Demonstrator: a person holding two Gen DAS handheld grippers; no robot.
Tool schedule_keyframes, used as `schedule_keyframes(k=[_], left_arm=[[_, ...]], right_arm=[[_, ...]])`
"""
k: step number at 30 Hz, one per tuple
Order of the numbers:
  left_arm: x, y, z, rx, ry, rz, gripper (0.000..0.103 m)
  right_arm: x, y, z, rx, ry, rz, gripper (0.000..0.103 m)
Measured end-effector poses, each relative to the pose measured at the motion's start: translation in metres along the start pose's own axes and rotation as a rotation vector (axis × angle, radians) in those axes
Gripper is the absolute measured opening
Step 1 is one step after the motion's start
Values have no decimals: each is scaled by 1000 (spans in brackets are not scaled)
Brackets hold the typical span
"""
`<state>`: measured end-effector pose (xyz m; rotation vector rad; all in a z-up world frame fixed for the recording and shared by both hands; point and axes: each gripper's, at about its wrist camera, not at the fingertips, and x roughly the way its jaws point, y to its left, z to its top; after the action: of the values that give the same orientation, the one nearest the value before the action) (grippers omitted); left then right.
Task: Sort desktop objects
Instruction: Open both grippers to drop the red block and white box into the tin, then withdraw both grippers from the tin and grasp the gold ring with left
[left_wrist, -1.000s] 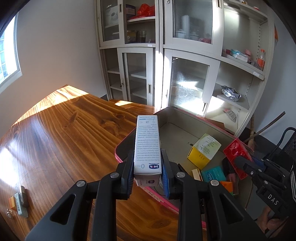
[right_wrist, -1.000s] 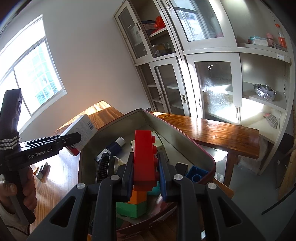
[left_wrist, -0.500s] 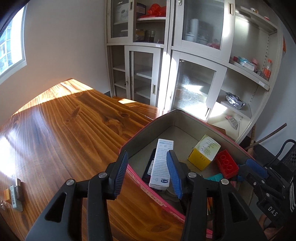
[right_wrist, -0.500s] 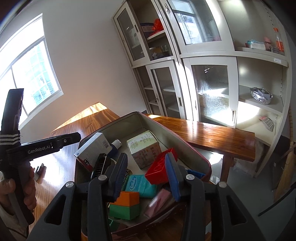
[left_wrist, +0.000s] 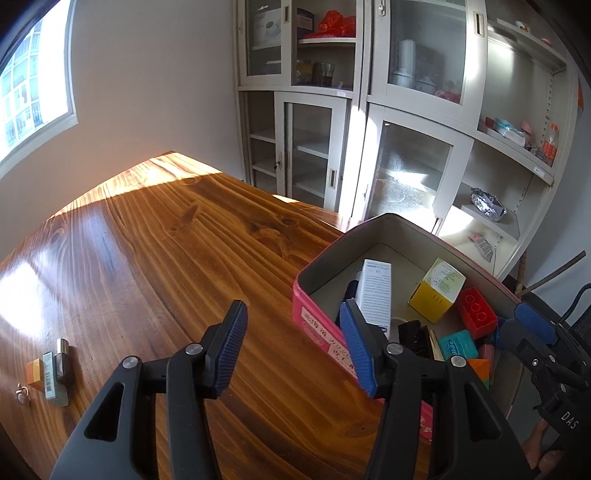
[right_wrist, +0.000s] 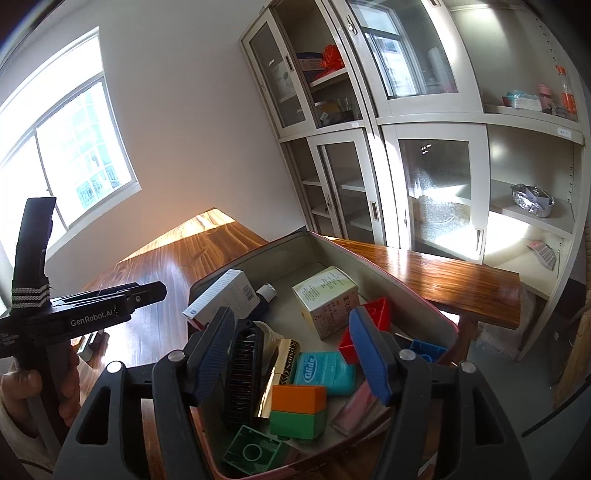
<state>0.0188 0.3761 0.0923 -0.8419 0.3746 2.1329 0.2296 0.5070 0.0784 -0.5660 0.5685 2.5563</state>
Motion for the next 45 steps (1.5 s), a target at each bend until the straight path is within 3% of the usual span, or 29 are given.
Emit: schedule_keyframes(k=[5, 16, 25, 31, 35, 45], left_arm=[[-13, 31, -8, -51, -12, 44, 60], [-40, 131, -44, -184, -15, 227, 60], [-75, 245, -94, -381, 0, 419, 60], [-85, 302, -123, -508, 13, 498, 60], [-77, 322, -136, -558, 40, 491, 60], [-53, 333, -144, -571, 103, 468, 60]], right_arm=[[4, 25, -1, -29, 8, 42, 78], [24, 105, -20, -129, 83, 179, 81], [55, 169, -43, -206, 208, 290, 81], [70, 204, -57, -262, 264, 331, 81], [77, 224, -65, -290, 299, 346, 81], [95, 255, -74, -339, 345, 392, 81]])
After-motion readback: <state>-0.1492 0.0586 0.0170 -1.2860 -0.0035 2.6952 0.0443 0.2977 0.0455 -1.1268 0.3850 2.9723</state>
